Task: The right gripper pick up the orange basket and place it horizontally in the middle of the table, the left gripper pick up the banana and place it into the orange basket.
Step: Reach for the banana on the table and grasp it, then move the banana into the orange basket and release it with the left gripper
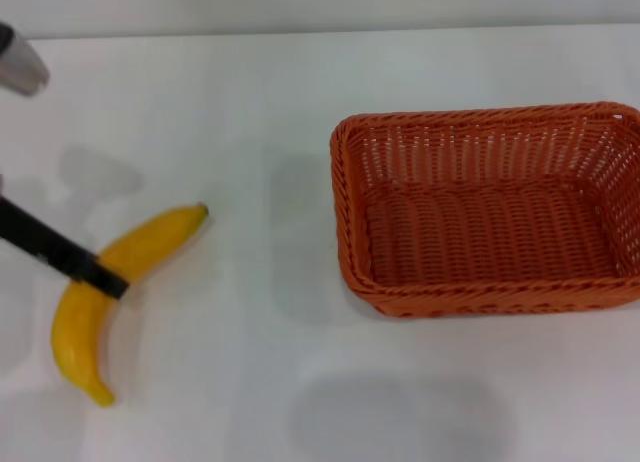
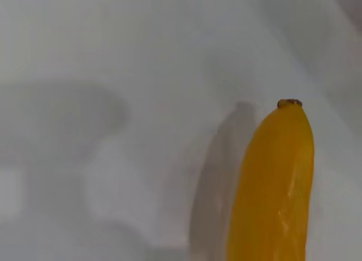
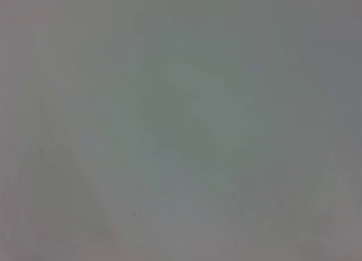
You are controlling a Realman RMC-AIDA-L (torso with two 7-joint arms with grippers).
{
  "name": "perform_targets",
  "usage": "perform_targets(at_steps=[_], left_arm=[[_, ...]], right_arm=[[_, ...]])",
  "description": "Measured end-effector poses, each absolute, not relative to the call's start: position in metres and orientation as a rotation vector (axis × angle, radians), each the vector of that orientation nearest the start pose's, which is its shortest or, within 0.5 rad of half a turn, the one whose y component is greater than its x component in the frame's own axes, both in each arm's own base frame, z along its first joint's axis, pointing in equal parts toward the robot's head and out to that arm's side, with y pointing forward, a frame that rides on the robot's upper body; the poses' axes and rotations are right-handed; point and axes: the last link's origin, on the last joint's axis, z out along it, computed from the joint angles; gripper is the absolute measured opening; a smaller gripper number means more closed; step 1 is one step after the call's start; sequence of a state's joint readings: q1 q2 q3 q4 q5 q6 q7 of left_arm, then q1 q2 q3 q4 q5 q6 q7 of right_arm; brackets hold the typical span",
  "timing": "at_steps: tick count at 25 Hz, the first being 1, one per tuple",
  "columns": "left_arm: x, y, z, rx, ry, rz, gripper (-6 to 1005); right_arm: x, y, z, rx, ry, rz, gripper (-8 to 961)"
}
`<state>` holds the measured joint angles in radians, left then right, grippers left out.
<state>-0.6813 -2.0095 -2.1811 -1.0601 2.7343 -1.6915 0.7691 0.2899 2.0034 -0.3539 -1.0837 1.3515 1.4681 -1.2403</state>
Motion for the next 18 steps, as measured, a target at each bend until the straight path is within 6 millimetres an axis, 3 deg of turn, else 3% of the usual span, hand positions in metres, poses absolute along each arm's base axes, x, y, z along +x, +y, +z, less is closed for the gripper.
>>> perform_targets(at_steps=[4,7,10,15,18], left_arm=[[-0.222,0.374,0.079,-2.519,-1.166,0.521,519],[-0.177,0.388,0.099,-2.551,-1.023,0.502,528],[-0.13,0.399,0.107,-2.622,-0.874,0.46,537],[-0.067,0.411,0.094,-2.733,-0.645,0.415,553],[-0.032,0.415,0.072,-2.809,-0.526,0.375,562]], right_arm=[[0.333,0.302,0.191,-1.87,0.981,0.869,848],[0.333,0.301,0.191,-1.871,0.977,0.866,848],[0.333,0.301,0.192,-1.877,0.963,0.861,848],[0.327,0.306,0.189,-1.895,0.917,0.889,848],[0.323,0.311,0.186,-1.911,0.894,0.902,848]])
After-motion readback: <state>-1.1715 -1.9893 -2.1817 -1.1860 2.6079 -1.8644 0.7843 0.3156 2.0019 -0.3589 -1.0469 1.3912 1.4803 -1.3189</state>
